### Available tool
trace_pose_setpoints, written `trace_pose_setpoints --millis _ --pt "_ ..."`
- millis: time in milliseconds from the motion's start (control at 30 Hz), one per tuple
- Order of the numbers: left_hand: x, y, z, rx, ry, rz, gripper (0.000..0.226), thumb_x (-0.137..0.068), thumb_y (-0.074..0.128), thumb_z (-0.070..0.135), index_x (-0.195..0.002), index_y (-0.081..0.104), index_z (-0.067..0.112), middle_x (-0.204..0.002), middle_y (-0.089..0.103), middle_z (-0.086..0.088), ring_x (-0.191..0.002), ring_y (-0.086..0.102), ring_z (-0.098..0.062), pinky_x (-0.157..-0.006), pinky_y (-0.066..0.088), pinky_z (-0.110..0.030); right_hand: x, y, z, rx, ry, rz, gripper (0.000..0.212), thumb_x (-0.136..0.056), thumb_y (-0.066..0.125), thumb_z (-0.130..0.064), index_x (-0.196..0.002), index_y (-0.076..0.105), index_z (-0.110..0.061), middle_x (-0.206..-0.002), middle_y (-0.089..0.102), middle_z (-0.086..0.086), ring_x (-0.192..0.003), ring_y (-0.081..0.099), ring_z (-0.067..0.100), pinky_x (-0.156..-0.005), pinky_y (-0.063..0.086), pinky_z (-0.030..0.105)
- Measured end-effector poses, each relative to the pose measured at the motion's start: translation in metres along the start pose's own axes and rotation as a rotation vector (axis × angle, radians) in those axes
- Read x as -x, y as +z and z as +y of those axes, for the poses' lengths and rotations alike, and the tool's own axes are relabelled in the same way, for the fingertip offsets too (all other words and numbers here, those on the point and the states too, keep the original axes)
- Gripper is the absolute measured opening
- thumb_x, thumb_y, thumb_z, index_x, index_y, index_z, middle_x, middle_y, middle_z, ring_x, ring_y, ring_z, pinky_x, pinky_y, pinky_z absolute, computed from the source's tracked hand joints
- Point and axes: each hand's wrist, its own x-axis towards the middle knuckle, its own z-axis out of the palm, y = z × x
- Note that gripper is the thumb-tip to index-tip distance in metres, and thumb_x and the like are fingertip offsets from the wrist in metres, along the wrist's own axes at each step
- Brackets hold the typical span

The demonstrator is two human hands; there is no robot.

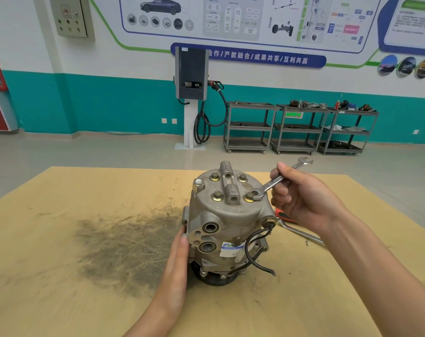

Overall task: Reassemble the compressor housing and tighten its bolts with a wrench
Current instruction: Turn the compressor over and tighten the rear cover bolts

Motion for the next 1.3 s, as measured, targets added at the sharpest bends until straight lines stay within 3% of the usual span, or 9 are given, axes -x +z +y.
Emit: trace_pose_setpoints --millis 300,733,1167,1300 --pt "0.000 -0.002 -0.001 -0.014 -0.027 0.001 0.101 -0.069 0.050 0.094 -0.153 0.036 0.040 -0.156 0.041 0.019 -0.148 0.030 -0.004 -0.126 0.017 -0.046 -0.011 0.010 -0.012 0.142 0.152 -0.107 0.028 -0.099 0.046 -0.028 -0.080 0.057 -0.011 -0.044 0.041 -0.003 -0.028 0.024 0.004 -0.033 0.020 0.016" --pt "0.003 0.002 0.005 -0.026 0.000 0.016 0.108 -0.065 0.051 0.095 -0.153 0.037 0.033 -0.156 0.042 0.017 -0.147 0.031 -0.003 -0.126 0.017 -0.044 0.003 0.013 0.021 -0.092 -0.049 -0.015 0.025 -0.098 0.047 -0.030 -0.084 0.056 -0.011 -0.042 0.034 -0.005 -0.031 0.025 0.006 -0.031 0.025 0.016" --pt "0.004 0.004 0.007 -0.016 -0.005 0.013 0.113 -0.061 0.052 0.097 -0.152 0.038 0.033 -0.152 0.048 0.016 -0.144 0.038 -0.003 -0.125 0.022 -0.043 -0.014 0.008 -0.002 0.142 0.130 -0.108 0.030 -0.102 0.040 -0.027 -0.080 0.055 -0.011 -0.037 0.031 -0.005 -0.027 0.023 0.006 -0.031 0.022 0.017" --pt "0.005 0.005 0.009 -0.019 0.005 0.019 0.102 -0.068 0.049 0.089 -0.152 0.038 0.034 -0.151 0.047 0.020 -0.143 0.037 0.001 -0.126 0.021 -0.041 -0.016 0.008 -0.005 0.185 0.158 -0.126 0.031 -0.102 0.040 -0.027 -0.080 0.055 -0.011 -0.036 0.031 -0.006 -0.027 0.023 0.006 -0.032 0.022 0.017"
